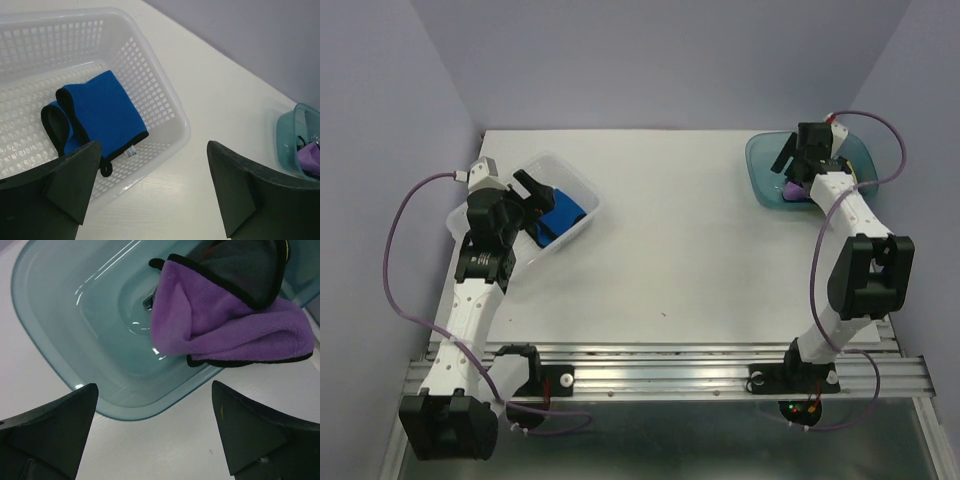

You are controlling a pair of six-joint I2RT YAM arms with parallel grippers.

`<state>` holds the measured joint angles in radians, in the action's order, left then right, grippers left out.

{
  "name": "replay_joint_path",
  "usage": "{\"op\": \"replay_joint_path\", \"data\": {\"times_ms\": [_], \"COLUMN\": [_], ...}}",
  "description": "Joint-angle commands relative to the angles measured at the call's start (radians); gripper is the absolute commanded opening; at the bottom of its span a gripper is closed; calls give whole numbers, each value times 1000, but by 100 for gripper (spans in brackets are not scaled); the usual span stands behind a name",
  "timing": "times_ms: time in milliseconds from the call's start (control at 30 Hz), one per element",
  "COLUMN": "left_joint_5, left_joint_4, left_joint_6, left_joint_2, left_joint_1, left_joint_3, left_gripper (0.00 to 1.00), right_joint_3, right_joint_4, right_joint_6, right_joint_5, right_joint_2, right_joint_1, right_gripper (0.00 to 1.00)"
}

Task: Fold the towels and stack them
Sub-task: Grab crumpled towel

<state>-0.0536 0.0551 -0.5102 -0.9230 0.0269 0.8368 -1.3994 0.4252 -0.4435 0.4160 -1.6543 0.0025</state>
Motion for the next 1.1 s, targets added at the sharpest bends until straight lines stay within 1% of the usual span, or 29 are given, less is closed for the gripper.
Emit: {"op": "replay_joint_path", "data": {"times_ms": [0,67,133,233,300,367,400,433,500,533,567,633,800,900,933,1000,1033,1067], "left_joint_5": [-25,-25,-20,3,6,-2,-3,-3,0,0,0,3,17,20,18,18,18,18], "left_joint_4": [-77,-81,-80,-81,-83,-83,-83,-83,-83,-83,-83,-83,-83,-80,-80,-78,-78,-78], "left_joint_6": [38,41,47,45,44,44,45,42,42,44,42,44,45,44,45,44,44,44], "left_joint_2": [6,-3,-16,-33,-56,-79,-85,-91,-103,-105,-106,-105,-86,-76,-73,-65,-62,-59], "left_joint_1": [7,7,7,7,7,7,7,7,7,7,7,7,7,7,7,7,7,7], "left_joint_3": [-13,-15,-18,-21,-15,-8,-4,-2,-2,1,1,1,2,1,-1,-1,-2,-2], "left_gripper": [99,99,99,99,99,99,99,99,99,99,99,99,99,99,99,99,99,99], "right_joint_3": [-140,-220,-289,-325,-354,-363,-363,-363,-349,-348,-346,-345,-343,-334,-332,-331,-334,-337], "right_joint_4": [93,129,155,155,159,155,150,142,130,133,136,156,198,193,190,169,162,156], "right_joint_6": [120,143,173,189,198,201,204,206,201,200,200,190,172,160,160,163,166,167], "right_joint_5": [-10,24,47,93,86,89,95,105,125,142,153,194,248,248,241,228,212,204], "right_joint_2": [-120,-213,-268,-352,-390,-400,-403,-403,-398,-401,-404,-410,-438,-432,-426,-401,-392,-381], "right_joint_1": [-48,-59,-64,-65,-65,-65,-64,-65,-65,-65,-65,-65,-65,-65,-65,-65,-65,-65], "right_gripper": [100,100,100,100,100,97,93,84,70,60,55,50,51,35,26,18,12,10]}}
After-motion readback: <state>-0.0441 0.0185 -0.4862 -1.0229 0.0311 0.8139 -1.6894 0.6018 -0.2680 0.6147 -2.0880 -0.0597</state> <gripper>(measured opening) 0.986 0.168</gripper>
